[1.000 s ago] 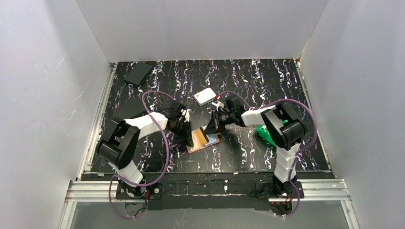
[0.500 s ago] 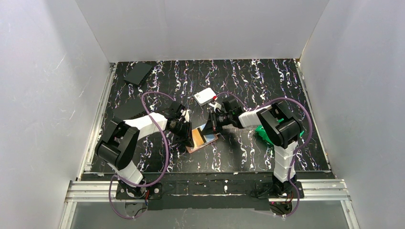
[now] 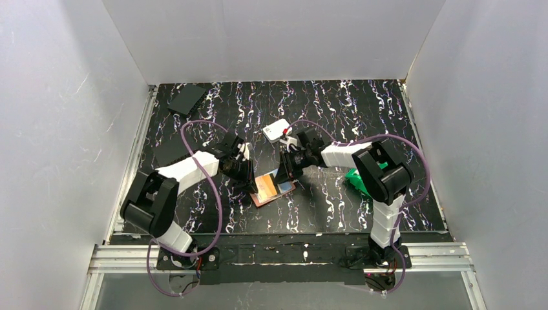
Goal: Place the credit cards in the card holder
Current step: Insert the credit card into the card holder.
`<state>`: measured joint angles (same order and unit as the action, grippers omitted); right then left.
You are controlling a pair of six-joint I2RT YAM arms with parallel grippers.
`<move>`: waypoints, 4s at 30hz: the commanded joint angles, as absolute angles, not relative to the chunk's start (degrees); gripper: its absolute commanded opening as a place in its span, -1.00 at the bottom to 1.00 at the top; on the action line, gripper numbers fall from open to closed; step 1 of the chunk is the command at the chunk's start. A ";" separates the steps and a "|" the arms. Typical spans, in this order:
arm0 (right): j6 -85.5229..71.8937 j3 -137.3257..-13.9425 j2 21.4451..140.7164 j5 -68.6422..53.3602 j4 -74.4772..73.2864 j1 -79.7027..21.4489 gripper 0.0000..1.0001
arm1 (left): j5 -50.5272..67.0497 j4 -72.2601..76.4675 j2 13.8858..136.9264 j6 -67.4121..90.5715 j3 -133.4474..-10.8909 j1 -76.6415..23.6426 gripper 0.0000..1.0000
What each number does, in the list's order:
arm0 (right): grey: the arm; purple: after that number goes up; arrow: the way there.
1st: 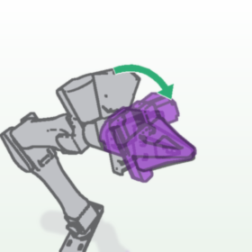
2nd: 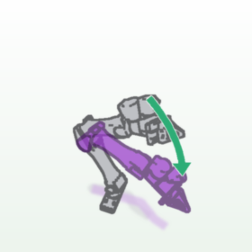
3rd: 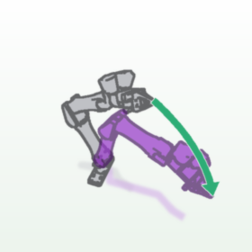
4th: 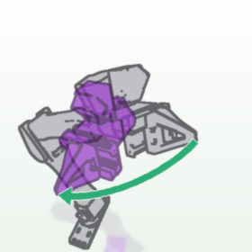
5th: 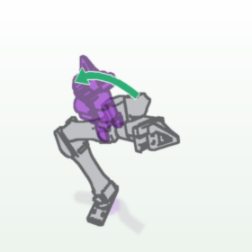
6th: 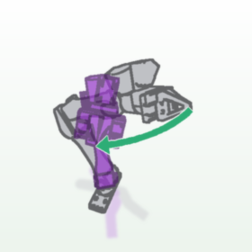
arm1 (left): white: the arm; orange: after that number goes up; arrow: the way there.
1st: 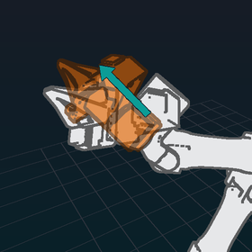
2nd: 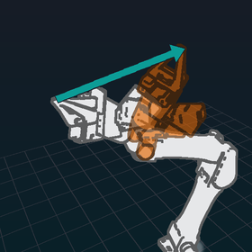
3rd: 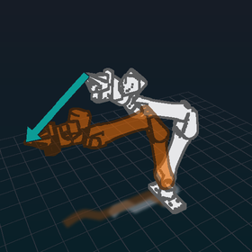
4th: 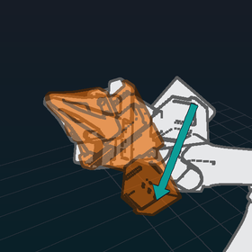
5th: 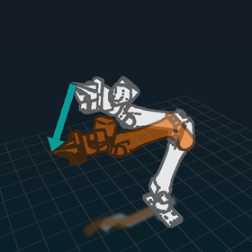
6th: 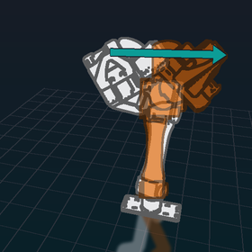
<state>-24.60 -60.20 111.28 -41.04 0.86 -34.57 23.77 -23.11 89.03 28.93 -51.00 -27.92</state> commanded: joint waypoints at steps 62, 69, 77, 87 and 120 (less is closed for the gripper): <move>-13.98 -66.65 103.56 -16.47 -26.16 -39.17 0.24 | 19.60 -26.46 87.55 25.59 -50.95 -27.69 -0.91; -15.54 -67.91 98.05 -19.02 -26.61 -39.11 0.54 | 23.66 -27.79 85.78 24.41 -53.83 -27.77 -0.77; -19.02 -65.48 96.97 -15.75 -23.31 -39.11 0.47 | 32.14 -22.57 86.92 28.47 -54.59 -29.66 -0.71; -16.31 -62.85 98.23 -11.69 -23.27 -39.04 0.60 | 34.49 -13.92 93.75 34.78 -55.38 -35.51 -0.66; -21.79 -57.82 94.72 -18.91 -13.72 -37.94 -0.14 | 30.51 -15.79 100.58 35.35 -65.32 -35.07 -0.76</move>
